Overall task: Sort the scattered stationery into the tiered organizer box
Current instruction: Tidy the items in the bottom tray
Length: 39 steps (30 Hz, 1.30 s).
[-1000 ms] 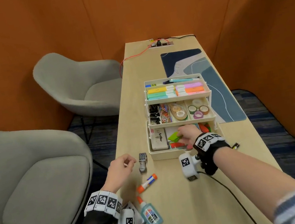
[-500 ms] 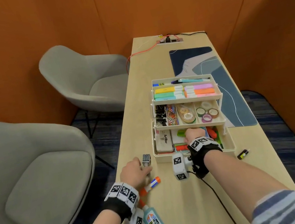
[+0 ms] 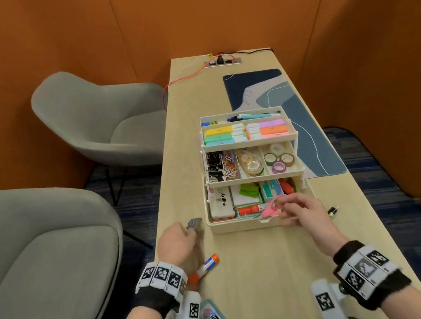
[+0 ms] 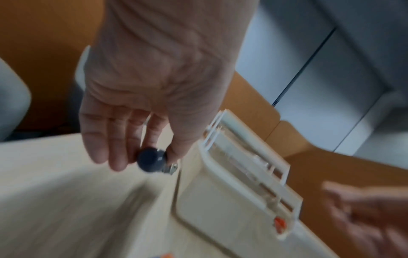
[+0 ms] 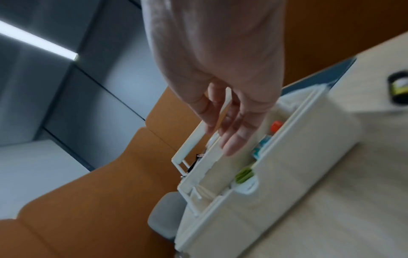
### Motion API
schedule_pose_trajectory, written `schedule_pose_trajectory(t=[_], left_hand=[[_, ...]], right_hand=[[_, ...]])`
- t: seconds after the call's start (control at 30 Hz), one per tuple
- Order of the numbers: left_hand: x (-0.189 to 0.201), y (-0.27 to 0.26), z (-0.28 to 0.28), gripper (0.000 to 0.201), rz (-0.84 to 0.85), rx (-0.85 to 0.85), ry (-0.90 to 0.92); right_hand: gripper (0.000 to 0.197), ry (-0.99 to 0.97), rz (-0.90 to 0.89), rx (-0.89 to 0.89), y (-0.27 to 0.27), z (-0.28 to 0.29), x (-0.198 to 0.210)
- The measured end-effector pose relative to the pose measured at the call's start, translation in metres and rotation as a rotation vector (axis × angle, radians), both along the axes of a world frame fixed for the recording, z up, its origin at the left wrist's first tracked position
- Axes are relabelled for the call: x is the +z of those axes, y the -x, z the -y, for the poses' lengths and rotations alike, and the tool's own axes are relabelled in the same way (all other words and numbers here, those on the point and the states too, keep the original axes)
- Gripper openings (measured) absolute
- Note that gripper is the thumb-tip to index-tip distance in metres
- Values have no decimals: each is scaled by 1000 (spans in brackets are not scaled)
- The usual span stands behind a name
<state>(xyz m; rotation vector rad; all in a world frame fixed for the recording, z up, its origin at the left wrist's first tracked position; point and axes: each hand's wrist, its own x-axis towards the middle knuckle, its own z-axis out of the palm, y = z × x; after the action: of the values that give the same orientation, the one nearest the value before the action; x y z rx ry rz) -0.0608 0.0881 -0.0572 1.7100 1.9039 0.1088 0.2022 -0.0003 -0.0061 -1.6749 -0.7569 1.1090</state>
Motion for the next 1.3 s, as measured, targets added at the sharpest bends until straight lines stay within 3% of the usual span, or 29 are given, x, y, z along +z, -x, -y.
schedule_pose_trajectory(t=[0.1, 0.17, 0.27, 0.43, 0.6, 0.7, 0.83, 0.93, 1.0, 1.07, 1.13, 1.23, 1.3], left_hand=[[23, -3, 6, 20, 153, -65, -277], [29, -15, 6, 18, 198, -299, -442], [31, -47, 1, 15, 42, -697, -553], [25, -88, -27, 22, -308, -863, -487], [28, -104, -39, 23, -583, -951, -426], [25, -107, -41, 21, -661, -952, -321], [26, -111, -46, 17, -691, -916, -241], [29, -113, -49, 18, -678, -902, -230], [28, -113, -51, 20, -676, -905, -260], [27, -111, -51, 21, -672, -907, -259], [27, -109, -51, 19, -668, -907, -240], [26, -104, -50, 17, -643, -910, -254], [27, -102, -49, 17, -605, -901, -273]], right_hand=[[21, 18, 43, -31, -13, 29, -10], [21, 41, 99, -62, -21, 41, -23], [25, 105, 235, -159, -39, 51, -52], [33, 293, 503, -283, -79, 40, -78], [60, 442, 801, 56, -104, 15, -78], [54, 536, 990, 281, -116, 6, -85], [35, 539, 1115, 305, -116, 8, -92], [22, 511, 1120, 255, -115, 16, -96], [21, 469, 975, 117, -115, 18, -90], [24, 328, 814, -106, -111, 15, -75], [23, 118, 787, -204, -100, 6, -49], [20, -73, 744, 14, -70, -20, -13], [22, -35, 729, 259, -52, -42, -3]])
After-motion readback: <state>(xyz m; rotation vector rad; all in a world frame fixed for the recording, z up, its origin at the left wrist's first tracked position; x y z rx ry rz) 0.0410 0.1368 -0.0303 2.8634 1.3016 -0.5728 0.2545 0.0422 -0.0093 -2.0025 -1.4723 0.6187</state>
